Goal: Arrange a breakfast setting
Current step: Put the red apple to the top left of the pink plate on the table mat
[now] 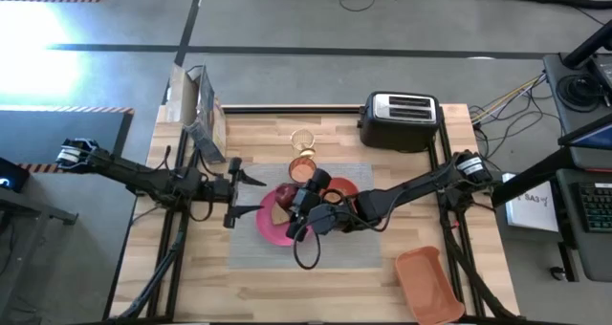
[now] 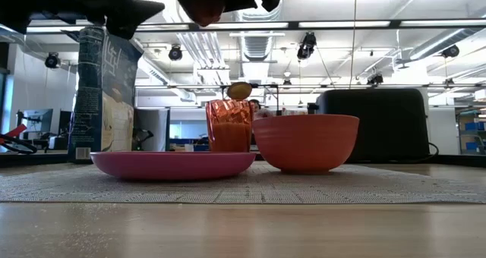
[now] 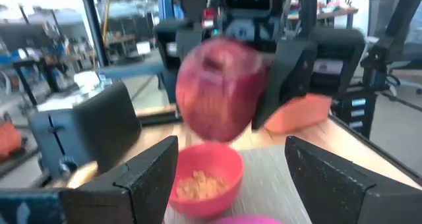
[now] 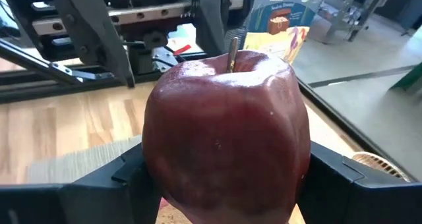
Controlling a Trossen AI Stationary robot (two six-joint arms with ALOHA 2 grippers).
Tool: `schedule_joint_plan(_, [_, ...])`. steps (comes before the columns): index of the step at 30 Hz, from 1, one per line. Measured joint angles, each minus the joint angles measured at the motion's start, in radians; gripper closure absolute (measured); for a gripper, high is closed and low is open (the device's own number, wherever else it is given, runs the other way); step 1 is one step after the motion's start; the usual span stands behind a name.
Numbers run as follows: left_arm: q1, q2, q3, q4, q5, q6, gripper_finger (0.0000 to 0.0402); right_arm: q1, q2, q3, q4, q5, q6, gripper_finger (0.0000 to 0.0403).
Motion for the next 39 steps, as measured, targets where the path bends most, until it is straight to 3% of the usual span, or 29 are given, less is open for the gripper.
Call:
schedule_joint_plan(9, [0.0, 0.067, 0.0, 0.099, 0.001, 0.035, 0.0139, -0.009, 0.0, 0.0, 0.007, -0.041, 0.033, 0.0127])
schedule_joint_plan(24, [0.0, 0.09, 0.0, 0.157, 0.019, 0.097, 0.0136, -0.009, 0.0, 0.0, 0.006, -0.041, 0.031, 0.0127])
schedule_joint_plan(39, [0.012, 0.166, 0.0, 0.282, 0.01, 0.13, 0.0052, -0.008, 0.0, 0.0, 0.006, -0.042, 0.03, 0.0129])
